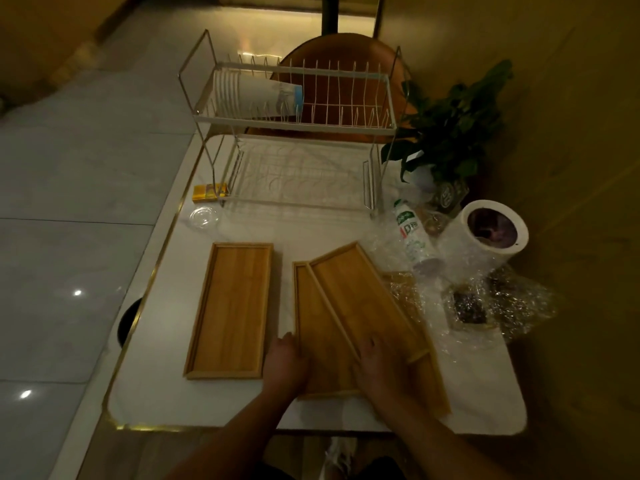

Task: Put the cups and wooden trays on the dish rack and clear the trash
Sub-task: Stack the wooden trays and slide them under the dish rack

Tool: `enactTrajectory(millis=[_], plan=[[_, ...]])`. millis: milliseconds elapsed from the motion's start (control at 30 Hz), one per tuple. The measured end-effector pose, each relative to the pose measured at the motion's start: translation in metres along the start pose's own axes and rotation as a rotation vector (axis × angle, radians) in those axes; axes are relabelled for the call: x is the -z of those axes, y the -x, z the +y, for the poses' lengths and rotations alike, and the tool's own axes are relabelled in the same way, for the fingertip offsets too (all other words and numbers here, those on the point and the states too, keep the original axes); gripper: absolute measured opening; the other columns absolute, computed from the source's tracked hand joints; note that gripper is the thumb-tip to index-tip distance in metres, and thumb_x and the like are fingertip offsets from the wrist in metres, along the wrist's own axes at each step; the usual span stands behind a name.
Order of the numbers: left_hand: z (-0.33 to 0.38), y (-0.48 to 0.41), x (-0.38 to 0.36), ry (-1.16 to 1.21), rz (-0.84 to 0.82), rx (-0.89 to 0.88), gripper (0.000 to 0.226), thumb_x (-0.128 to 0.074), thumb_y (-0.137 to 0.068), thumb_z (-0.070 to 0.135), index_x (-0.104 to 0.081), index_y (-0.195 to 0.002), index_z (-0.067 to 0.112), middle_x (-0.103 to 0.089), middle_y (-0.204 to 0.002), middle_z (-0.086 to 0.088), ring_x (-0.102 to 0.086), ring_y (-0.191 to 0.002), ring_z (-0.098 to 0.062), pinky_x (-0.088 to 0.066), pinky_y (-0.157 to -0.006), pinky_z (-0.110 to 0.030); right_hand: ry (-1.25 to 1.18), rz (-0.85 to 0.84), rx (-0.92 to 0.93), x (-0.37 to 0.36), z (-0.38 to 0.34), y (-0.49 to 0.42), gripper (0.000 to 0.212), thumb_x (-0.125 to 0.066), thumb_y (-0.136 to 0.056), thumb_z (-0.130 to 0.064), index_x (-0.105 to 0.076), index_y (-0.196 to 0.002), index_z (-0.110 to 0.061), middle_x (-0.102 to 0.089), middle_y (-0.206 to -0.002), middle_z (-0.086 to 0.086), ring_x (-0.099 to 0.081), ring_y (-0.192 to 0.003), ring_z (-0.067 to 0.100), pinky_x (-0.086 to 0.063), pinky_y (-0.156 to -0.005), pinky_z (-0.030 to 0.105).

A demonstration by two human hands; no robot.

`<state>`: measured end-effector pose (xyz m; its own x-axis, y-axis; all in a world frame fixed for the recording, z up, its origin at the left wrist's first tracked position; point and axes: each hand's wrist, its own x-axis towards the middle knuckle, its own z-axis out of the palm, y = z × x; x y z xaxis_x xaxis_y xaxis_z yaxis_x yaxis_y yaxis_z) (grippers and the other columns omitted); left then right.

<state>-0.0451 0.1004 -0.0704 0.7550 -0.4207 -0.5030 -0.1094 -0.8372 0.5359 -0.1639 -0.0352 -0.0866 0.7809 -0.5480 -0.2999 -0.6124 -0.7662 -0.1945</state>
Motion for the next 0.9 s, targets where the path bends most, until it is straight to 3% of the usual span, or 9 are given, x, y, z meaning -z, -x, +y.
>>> enactTrajectory(millis=[133,233,333,500,633,700,767,900], plan=[[0.002,0.000,-0.002,-0.048,0.012,0.046,0.022,-0.047,-0.098,0.018,-0.062,-0.107,0.005,-0.064,-0.104,-0.013,-0.063,-0.086,-0.023,-0.053,-0.073,-0.033,-0.157,0.007,0.011,0.010,0.003,0.000,0.041,-0.058,-0.089,-0.032,-0.050,-0.127,-0.018,-0.053,-0.124,0.007,-0.054,-0.107,0.024,-0.048,-0.089,0.036],[0.006,0.002,0.000,-0.050,0.055,0.071,0.016,-0.052,-0.097,0.018,-0.062,-0.105,0.009,-0.065,-0.097,-0.007,-0.064,-0.084,-0.020,-0.056,-0.073,-0.034,-0.310,0.106,0.060,0.039,0.002,0.003,0.026,-0.061,-0.086,-0.032,-0.055,-0.108,-0.020,-0.056,-0.104,0.002,-0.056,-0.088,0.018,-0.049,-0.071,0.031],[0.008,0.003,0.001,-0.036,0.087,0.088,0.017,-0.052,-0.097,0.016,-0.062,-0.110,0.011,-0.066,-0.097,-0.004,-0.065,-0.085,-0.019,-0.058,-0.078,-0.037,-0.363,0.220,0.081,0.066,0.005,0.008,0.016,-0.065,-0.083,-0.028,-0.052,-0.090,-0.022,-0.052,-0.088,-0.006,-0.053,-0.072,0.013,-0.041,-0.054,0.022],[0.004,0.003,0.000,0.033,0.107,0.111,0.020,-0.055,-0.095,0.017,-0.064,-0.112,0.010,-0.057,-0.087,0.004,-0.058,-0.080,-0.013,-0.054,-0.074,-0.031,-0.420,0.110,0.090,0.058,-0.013,0.022,0.019,-0.061,-0.084,-0.024,-0.044,-0.084,-0.031,-0.047,-0.088,-0.010,-0.048,-0.074,0.008,-0.038,-0.059,0.017],[0.005,0.002,0.007,0.126,0.107,0.139,0.028,-0.058,-0.096,0.020,-0.060,-0.121,0.009,-0.063,-0.114,-0.009,-0.061,-0.094,-0.018,-0.055,-0.084,-0.035,-0.528,0.081,0.028,0.041,-0.026,0.024,0.028,-0.061,-0.082,-0.020,-0.039,-0.075,-0.036,-0.044,-0.082,-0.011,-0.045,-0.073,0.011,-0.038,-0.061,0.023],[0.011,0.003,0.014,0.375,0.076,0.216,0.036,-0.061,-0.095,0.019,-0.054,-0.129,0.009,-0.063,-0.114,-0.009,-0.064,-0.099,-0.022,-0.056,-0.084,-0.037,-0.612,0.090,-0.037,0.041,-0.029,0.024,0.033,-0.062,-0.082,-0.020,-0.040,-0.072,-0.041,-0.046,-0.080,-0.011,-0.047,-0.070,0.009,-0.040,-0.058,0.023],[0.016,0.006,0.021,0.718,0.013,0.295,0.039,-0.061,-0.095,0.017,-0.052,-0.132,0.012,-0.064,-0.111,-0.009,-0.066,-0.097,-0.023,-0.056,-0.073,-0.035,-0.677,0.106,-0.089,0.042,-0.031,0.023,0.034,-0.064,-0.082,-0.019,-0.041,-0.071,-0.042,-0.049,-0.077,-0.008,-0.049,-0.067,0.010,-0.041,-0.056,0.024],[0.019,0.009,0.040,1.027,-0.203,0.260,0.026,-0.054,-0.092,0.010,-0.069,-0.113,0.005,-0.073,-0.108,-0.019,-0.073,-0.092,-0.031,-0.058,-0.066,-0.038,-0.675,0.070,-0.086,0.043,-0.042,0.024,0.034,-0.068,-0.083,-0.028,-0.040,-0.071,-0.042,-0.049,-0.073,-0.006,-0.048,-0.062,0.006,-0.040,-0.052,0.021]])
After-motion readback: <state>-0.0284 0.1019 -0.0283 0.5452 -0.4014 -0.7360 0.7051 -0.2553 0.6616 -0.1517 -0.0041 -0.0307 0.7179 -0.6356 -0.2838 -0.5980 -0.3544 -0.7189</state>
